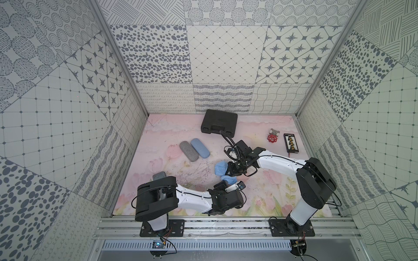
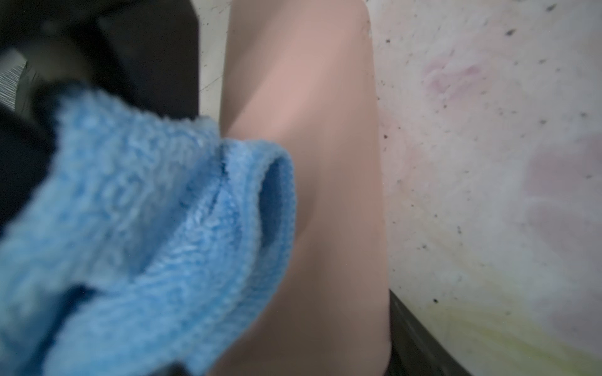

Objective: Wipe the eyeglass case
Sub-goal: Wipe the dirt from the eyeglass case.

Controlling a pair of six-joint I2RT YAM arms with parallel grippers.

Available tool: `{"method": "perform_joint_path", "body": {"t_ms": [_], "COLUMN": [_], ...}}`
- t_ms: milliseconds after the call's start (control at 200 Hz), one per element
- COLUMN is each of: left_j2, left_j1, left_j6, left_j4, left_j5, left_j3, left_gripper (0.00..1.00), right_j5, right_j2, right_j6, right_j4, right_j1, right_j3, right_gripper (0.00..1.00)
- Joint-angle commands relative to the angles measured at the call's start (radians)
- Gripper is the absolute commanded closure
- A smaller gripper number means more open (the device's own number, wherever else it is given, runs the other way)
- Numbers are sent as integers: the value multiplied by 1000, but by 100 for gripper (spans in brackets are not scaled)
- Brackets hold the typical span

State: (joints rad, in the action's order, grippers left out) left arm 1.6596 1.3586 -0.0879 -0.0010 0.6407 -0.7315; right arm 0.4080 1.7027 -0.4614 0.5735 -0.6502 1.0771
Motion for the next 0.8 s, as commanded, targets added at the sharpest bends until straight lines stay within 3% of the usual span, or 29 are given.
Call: {"method": "perform_joint_path", "body": {"t_ms": [0,95,205,405,495,635,796], "left_j2": [-22,-36,-50,-59,-56,-35,-13], "left_j1": [-29,-36,-41,-94,-123,-182,-226], "left_j6": [-58,-55,-36,-62,-105,-200,-286], "left_j4": [-123,-119,-94,-91,-120,-184,-245], "left_j5": [-86,-113,-154,-289,-345,-449,-525], "left_j3": [37,51,67,55,38,1,-29], "left_gripper": [84,85,85,84,84,85,86], "right_j5": [-291,-533,-591,-425,-314,-169,-14], "right_j2": [-3,-39,-44,118,149,67,-132], "right_j6": [106,166,224,346,355,328,205], "right_j4": [217,290,290,274,268,207,153], "right_j1": [125,170,172,139,126,121,127], "right_j3": [-54,-13,58,178,150,-2,-181], "right_gripper": [100,100,100,100,100,100,100]}}
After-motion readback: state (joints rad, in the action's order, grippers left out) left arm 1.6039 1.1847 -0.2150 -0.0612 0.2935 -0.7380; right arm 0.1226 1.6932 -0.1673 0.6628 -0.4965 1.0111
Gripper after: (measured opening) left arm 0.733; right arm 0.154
